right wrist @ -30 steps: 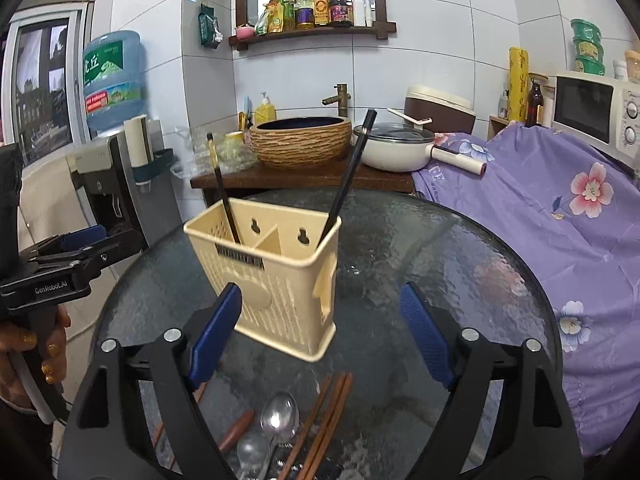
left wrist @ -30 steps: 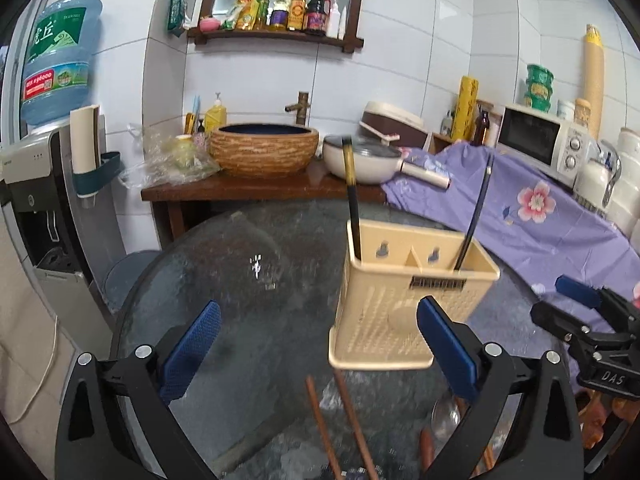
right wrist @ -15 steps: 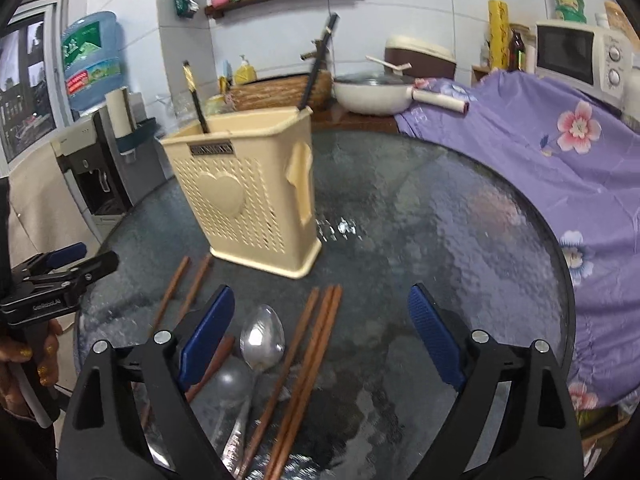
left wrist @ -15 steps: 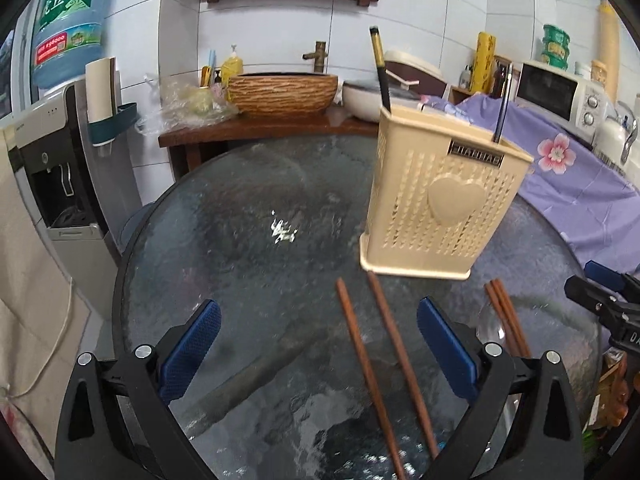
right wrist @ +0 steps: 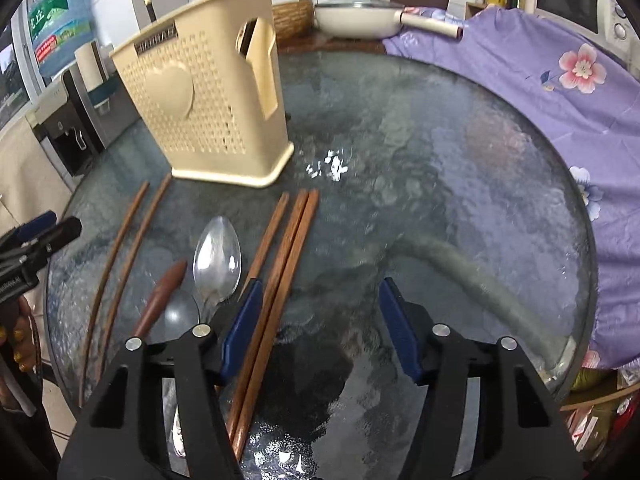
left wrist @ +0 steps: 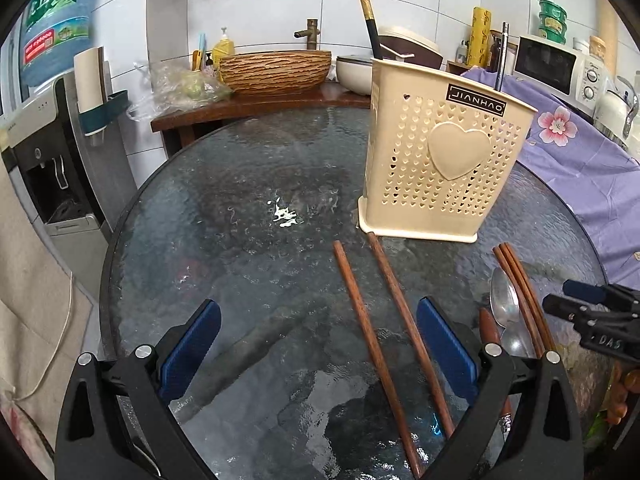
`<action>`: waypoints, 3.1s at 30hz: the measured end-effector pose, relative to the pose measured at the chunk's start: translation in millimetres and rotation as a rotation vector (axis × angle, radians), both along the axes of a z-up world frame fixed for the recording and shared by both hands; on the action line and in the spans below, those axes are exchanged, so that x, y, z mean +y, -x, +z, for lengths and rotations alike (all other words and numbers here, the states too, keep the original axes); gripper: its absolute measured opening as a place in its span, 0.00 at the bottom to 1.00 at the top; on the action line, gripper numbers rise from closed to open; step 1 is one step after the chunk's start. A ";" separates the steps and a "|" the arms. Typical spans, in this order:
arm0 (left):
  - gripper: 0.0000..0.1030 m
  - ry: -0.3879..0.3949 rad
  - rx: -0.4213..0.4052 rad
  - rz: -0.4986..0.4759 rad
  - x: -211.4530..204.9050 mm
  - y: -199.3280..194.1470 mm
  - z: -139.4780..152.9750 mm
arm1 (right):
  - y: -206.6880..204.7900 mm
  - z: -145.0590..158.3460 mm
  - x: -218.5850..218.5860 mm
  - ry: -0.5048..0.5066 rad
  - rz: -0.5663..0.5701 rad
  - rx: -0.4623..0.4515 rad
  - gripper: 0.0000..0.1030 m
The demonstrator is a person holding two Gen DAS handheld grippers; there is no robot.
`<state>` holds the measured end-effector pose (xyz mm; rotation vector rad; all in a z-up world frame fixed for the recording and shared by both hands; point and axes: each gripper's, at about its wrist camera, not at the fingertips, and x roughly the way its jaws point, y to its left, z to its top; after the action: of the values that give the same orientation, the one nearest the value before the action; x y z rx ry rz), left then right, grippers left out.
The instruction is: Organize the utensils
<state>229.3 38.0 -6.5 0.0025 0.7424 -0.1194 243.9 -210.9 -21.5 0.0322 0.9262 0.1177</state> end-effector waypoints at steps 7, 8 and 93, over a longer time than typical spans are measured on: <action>0.94 -0.004 0.008 -0.009 -4.7 -0.1 -2.7 | 0.1 -2.7 4.0 0.035 0.001 0.011 0.55; 0.94 -0.005 0.008 -0.010 -5.9 0.3 -2.8 | -1.6 -2.0 3.0 0.056 -0.007 0.015 0.55; 0.06 0.049 0.071 -0.023 -29.8 -58.1 2.4 | -59.0 33.3 -20.2 -0.253 0.005 -0.088 0.07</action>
<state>287.3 8.3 -4.1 -0.0398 0.8108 -0.1602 302.8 -231.2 11.8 0.2572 0.8192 0.2384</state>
